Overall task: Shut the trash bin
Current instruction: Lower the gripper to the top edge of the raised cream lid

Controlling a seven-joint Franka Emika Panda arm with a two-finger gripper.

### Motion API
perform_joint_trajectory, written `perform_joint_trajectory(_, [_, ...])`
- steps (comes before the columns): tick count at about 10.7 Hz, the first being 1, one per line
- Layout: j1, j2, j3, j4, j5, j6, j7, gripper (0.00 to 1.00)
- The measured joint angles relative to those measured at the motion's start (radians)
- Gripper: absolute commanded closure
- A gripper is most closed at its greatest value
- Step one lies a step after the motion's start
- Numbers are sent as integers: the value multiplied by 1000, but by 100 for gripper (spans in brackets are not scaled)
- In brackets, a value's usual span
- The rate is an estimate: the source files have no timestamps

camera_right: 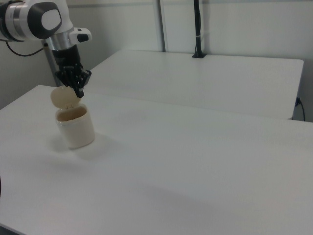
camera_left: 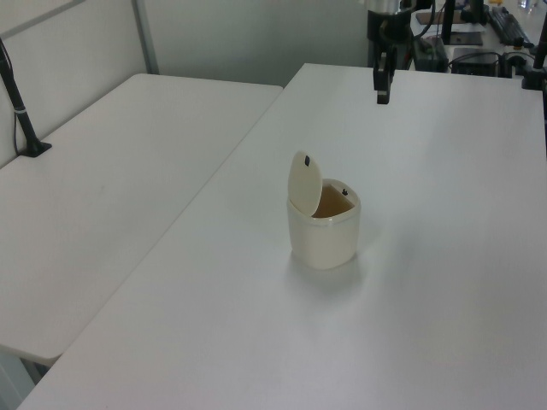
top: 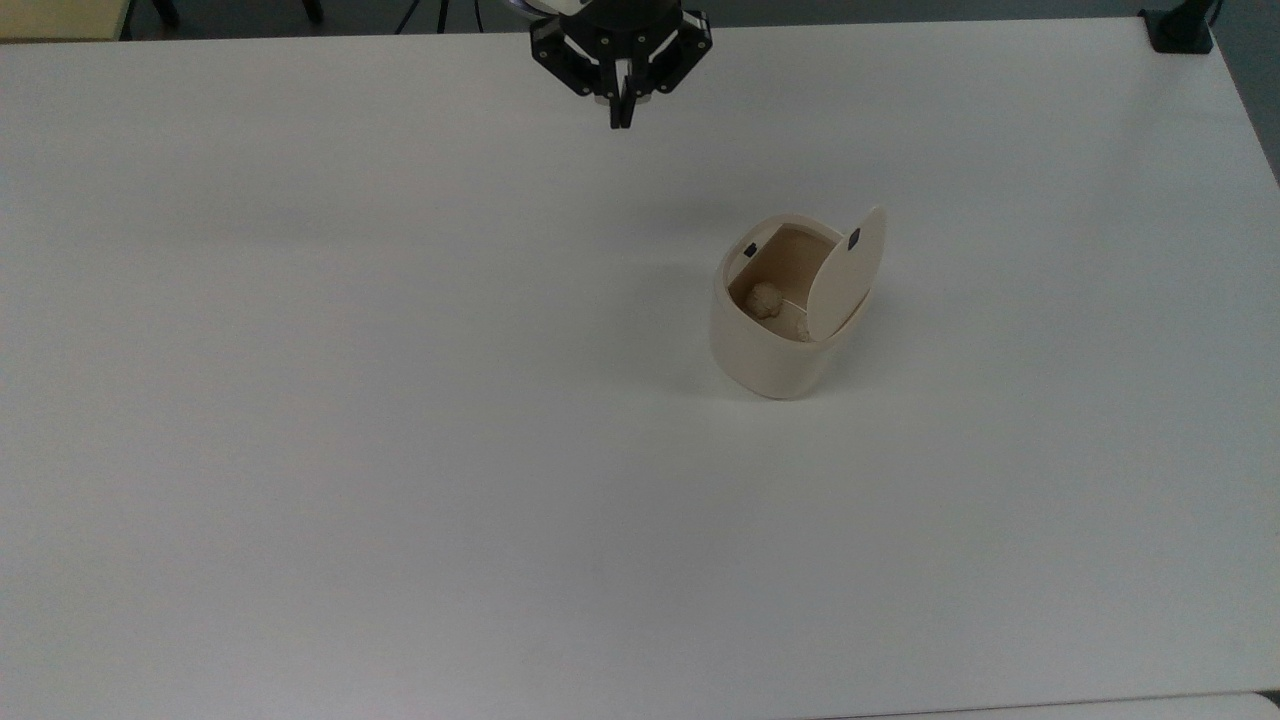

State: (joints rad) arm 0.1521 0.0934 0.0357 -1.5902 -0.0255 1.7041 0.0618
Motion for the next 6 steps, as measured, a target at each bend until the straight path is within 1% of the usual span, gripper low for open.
perform_joint_trajectory(3, [59,31,2,0,1,109,0,93])
perform_joint_trajectory(6, [144,103,3,-3,1,325,3,93])
